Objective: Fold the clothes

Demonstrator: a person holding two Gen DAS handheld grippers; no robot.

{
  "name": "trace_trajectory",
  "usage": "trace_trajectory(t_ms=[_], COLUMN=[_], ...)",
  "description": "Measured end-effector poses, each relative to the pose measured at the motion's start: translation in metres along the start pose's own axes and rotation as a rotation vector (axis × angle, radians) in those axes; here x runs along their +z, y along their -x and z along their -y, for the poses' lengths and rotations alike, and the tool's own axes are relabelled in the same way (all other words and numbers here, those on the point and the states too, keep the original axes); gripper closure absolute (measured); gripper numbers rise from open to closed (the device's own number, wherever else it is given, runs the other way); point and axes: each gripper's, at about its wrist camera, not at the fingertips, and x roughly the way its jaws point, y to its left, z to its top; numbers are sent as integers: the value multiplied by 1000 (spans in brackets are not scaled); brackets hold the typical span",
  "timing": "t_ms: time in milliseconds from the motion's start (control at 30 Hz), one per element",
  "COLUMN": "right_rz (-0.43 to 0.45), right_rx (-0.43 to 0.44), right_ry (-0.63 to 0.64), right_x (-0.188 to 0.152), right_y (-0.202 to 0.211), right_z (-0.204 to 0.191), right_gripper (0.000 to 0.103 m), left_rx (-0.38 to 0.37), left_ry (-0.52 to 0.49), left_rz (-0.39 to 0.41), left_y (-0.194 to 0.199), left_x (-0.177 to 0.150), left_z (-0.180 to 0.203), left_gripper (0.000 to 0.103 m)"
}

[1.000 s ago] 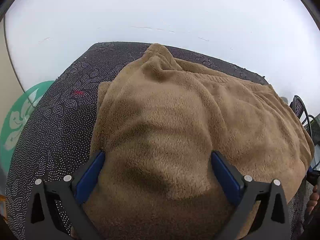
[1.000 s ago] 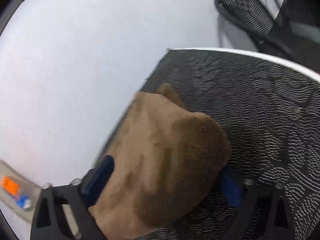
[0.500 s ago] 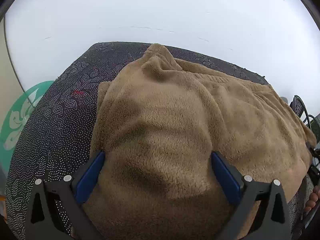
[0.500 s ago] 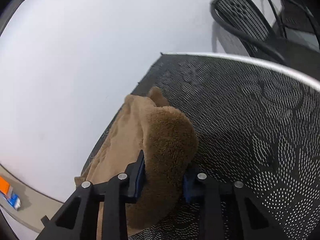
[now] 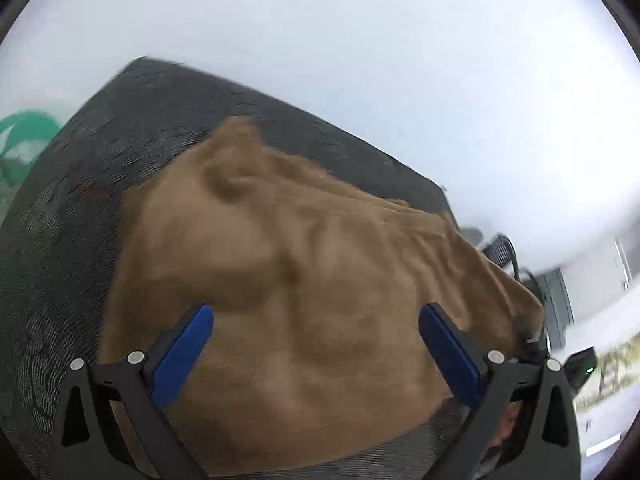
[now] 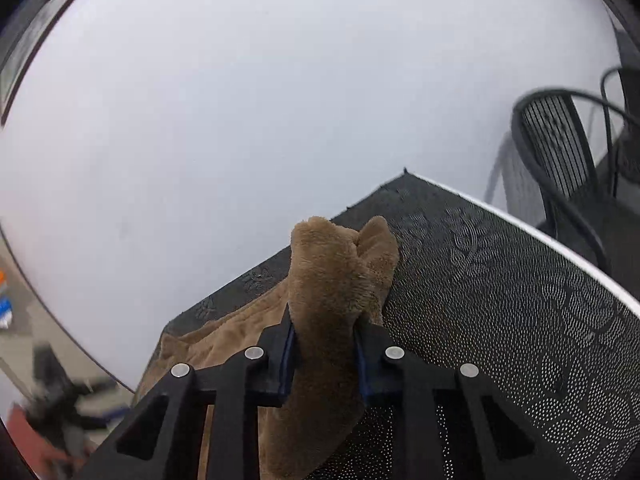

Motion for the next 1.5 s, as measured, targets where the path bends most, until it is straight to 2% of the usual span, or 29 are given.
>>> trace_trajectory(t_ms=[100,200,433,533,633,767,933,1233,1267,1333,1400,1500], right_rz=[10,18,49,57,68,58,71,78,77,75,71,71], right_rx=[9,16,3,-12,-55,-52,-60,-73,-72,-71,-72,-84], right_ry=[51,102,225,279,334,431,502,557,556,551,536,517], right_x=[-7,-9,-25,-34,-45,-62,-73,-82,-82,-82,-78,-76], right_y=[5,11,20,23,22,20,25,28,29,30,25,22], right_z=[-8,-18,-42,-53,-69,-90,-106,-117,-118,-117,-113,-112], right_gripper=[79,80,80,80,80,80,80,80,80,80,80,80], left_rx=[-90,-154,-134,-133,-130,-114,-89,35,44,57,49,33], left_ry=[-2,-38,-131,-141,-159,-208,-237,-239,-252,-297,-309,-306], left_rz=[-57,-181,-380,-437,-469,-518,-536,-529,-518,-495,-485,-458], left_y=[2,-26,-91,-112,-121,-127,-128,-140,-141,-140,-139,-137], left_x=[23,44,76,81,79,66,58,55,54,54,53,53], left_z=[23,66,138,158,171,184,192,194,197,201,202,201], left_gripper=[0,0,0,0,0,0,0,0,2,20,62,75])
